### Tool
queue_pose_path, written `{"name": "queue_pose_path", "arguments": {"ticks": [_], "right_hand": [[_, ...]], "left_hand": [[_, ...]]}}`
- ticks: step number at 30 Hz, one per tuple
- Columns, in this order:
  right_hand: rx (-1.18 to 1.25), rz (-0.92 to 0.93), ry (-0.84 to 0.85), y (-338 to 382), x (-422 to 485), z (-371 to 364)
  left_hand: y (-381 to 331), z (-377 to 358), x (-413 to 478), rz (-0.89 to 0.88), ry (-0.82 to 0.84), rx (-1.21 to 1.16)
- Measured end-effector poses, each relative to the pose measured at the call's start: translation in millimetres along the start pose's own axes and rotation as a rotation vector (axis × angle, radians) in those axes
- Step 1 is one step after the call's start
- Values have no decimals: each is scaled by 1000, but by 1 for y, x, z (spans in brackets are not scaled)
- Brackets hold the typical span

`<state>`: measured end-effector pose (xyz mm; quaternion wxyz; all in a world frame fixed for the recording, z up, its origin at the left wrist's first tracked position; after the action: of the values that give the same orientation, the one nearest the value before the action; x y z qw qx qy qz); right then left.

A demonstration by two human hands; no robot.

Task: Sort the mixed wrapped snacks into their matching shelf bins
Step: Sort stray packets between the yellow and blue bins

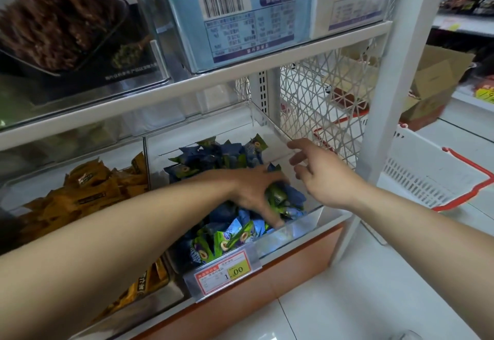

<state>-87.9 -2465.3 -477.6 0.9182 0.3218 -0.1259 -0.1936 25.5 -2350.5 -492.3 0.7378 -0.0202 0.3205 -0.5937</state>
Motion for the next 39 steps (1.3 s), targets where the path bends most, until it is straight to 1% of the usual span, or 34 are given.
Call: {"name": "queue_pose_path", "arguments": {"ticks": [1, 2, 5, 6, 8, 10, 13, 15, 19, 23, 26, 28, 33, 35, 37, 39], "right_hand": [[1, -1, 7, 0, 0, 0], [1, 0, 11, 0, 0, 0], [7, 9, 7, 0, 0, 0], [6, 13, 6, 0, 0, 0], [3, 19, 7, 0, 0, 1], [-5, 23, 6, 1, -1, 1], [-13, 25, 8, 2, -1, 2], [-19, 23, 11, 3, -2, 2], [-22, 18, 10, 4, -4, 2], [-20, 10, 19, 4, -3, 2], [-24, 8, 31, 2, -4, 2], [-26, 6, 43, 2, -4, 3], [-45, 0, 60, 4, -5, 4], [-48, -5, 69, 4, -5, 4], [-44, -18, 84, 3, -6, 5], [-39, -26, 93, 4, -5, 5]], "left_hand": [[7, -1, 2, 28, 13, 49], [15, 4, 3, 42, -12, 97], [38, 38, -5, 76, -202, 295], [45, 48, -10, 98, -264, 308], [58, 62, -22, 143, -318, 251], [66, 70, -34, 176, -305, 205], [75, 74, -48, 254, -227, 162], [77, 69, -49, 326, -163, 108], [74, 48, -33, 439, -101, 78], [67, 24, -15, 488, -119, -154], [62, 16, -9, 489, -186, -300], [58, 17, -11, 474, -199, -387], [53, 15, -17, 457, -180, -421], [52, 17, -21, 420, -193, -437], [50, 21, -27, 350, -223, -572], [50, 27, -33, 291, -267, -796]]}}
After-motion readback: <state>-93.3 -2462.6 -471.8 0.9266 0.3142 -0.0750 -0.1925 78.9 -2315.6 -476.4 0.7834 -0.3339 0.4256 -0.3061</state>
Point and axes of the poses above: each hand's wrist, its own x-axis towards the middle knuckle, its own z-axis out of the back of the hand, y = z × x, the point moved 3 cm from there along x, towards the middle knuckle, and after that the axes turned 8 degrees about -z, right-handed, at the moved point
